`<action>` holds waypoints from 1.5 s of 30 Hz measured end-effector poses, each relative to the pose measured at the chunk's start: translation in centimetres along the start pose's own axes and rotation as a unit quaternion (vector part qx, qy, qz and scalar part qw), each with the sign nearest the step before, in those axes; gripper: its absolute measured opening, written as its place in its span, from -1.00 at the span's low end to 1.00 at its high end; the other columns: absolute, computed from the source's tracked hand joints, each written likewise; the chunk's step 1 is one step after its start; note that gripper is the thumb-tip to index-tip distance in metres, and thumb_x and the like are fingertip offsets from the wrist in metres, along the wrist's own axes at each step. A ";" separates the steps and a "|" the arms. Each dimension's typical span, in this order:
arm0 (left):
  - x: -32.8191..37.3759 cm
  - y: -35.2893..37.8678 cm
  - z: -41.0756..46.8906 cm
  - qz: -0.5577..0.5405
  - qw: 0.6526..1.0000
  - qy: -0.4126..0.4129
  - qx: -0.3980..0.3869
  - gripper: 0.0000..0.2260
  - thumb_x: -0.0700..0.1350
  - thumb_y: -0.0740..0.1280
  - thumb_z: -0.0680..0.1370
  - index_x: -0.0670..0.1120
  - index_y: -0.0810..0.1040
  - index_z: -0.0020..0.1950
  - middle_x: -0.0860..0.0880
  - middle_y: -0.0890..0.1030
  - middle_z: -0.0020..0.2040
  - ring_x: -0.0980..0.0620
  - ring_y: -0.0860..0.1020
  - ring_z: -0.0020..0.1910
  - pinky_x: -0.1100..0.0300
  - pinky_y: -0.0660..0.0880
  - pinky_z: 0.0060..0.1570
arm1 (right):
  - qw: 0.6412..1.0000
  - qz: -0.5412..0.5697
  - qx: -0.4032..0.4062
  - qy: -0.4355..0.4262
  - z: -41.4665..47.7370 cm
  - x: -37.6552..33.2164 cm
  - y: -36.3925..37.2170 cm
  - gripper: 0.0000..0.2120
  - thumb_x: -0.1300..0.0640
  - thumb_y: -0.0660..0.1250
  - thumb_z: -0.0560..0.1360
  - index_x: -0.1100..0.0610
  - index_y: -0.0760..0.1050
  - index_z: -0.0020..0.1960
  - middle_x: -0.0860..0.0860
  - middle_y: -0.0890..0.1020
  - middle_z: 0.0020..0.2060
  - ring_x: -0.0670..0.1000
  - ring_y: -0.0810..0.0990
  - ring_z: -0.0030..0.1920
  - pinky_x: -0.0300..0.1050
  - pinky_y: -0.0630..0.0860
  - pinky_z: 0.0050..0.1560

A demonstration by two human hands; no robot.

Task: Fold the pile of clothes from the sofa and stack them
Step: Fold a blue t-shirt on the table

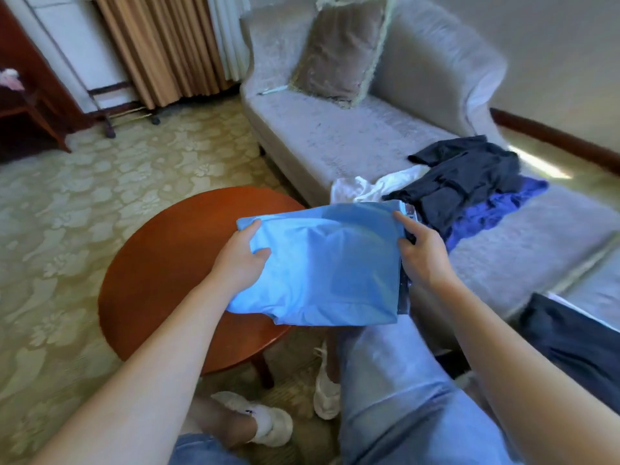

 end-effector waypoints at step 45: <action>18.4 16.0 2.4 0.223 0.963 0.139 -0.059 -0.50 0.08 0.20 0.61 -0.03 0.21 0.52 -0.12 0.42 0.40 -0.19 0.39 0.34 -0.03 0.43 0.19 | 0.974 -0.187 -0.042 0.121 4.1 11.1 -10.3 -0.74 0.23 0.22 0.51 0.33 0.55 0.11 0.24 0.61 0.08 0.23 0.56 0.08 0.02 0.51 0.05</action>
Point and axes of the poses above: each hand's wrist, its own z-axis towards the middle knuckle, its own y-axis out of the palm, x = y × z, the point moved 8 cm from there along z, towards the middle knuckle
